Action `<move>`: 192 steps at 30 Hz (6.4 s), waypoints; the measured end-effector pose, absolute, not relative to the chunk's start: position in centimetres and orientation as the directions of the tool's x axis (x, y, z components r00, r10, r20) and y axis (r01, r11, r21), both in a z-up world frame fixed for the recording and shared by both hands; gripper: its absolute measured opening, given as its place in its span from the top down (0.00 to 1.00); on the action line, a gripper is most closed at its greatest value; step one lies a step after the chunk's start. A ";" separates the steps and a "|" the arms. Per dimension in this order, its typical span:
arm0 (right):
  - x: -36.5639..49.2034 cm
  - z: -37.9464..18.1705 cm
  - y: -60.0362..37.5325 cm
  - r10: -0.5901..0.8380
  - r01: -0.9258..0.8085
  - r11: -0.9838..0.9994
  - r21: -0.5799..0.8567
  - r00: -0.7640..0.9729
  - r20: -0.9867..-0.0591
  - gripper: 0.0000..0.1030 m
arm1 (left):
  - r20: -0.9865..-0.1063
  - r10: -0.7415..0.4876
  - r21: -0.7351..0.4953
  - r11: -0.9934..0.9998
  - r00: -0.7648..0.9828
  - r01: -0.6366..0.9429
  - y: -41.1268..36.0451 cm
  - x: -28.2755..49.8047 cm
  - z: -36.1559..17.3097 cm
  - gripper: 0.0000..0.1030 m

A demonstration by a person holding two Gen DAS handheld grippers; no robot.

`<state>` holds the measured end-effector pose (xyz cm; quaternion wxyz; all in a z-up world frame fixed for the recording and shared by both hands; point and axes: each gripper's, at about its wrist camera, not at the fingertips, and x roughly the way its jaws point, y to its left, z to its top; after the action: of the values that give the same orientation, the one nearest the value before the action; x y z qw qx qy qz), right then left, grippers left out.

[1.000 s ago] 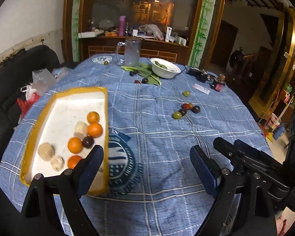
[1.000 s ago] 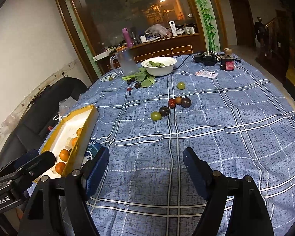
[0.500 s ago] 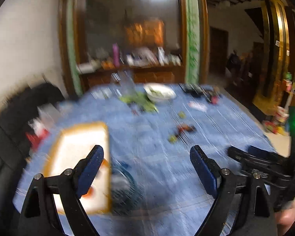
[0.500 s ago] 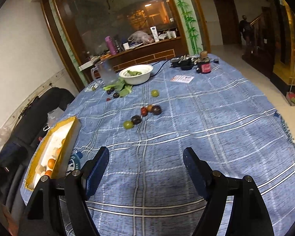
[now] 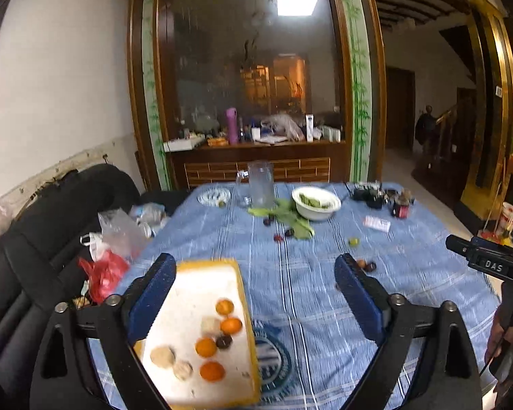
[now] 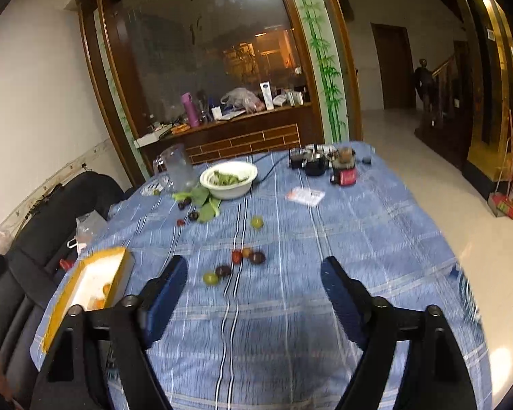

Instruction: Organize fruits

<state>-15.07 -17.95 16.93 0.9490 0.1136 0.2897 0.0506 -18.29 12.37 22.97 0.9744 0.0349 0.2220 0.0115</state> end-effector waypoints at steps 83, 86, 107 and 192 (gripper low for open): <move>-2.6 7.7 -13.1 0.360 -0.164 0.925 0.341 0.659 -0.660 0.72 | -0.657 -0.345 -0.328 0.931 0.670 0.158 8.1 -2.3 6.9 0.76; -3.6 9.2 -11.0 0.416 -0.217 0.904 0.368 0.641 -0.645 0.72 | -0.642 -0.276 -0.318 0.945 0.716 0.079 12.4 -5.1 8.9 0.76; -4.4 6.0 16.9 0.570 -0.560 0.757 0.337 0.315 -0.759 0.70 | -0.752 0.114 -0.158 0.925 0.650 -0.345 29.2 -11.1 5.3 0.71; -19.2 11.6 -16.3 0.187 0.026 0.946 0.324 0.771 -0.608 0.02 | -0.317 -0.050 -0.027 0.999 0.947 0.044 8.7 -22.0 22.4 0.00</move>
<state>-19.19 -16.34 11.58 0.9276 0.1588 0.3353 0.0435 -21.97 8.69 22.38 0.9866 -0.0100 0.1608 -0.0238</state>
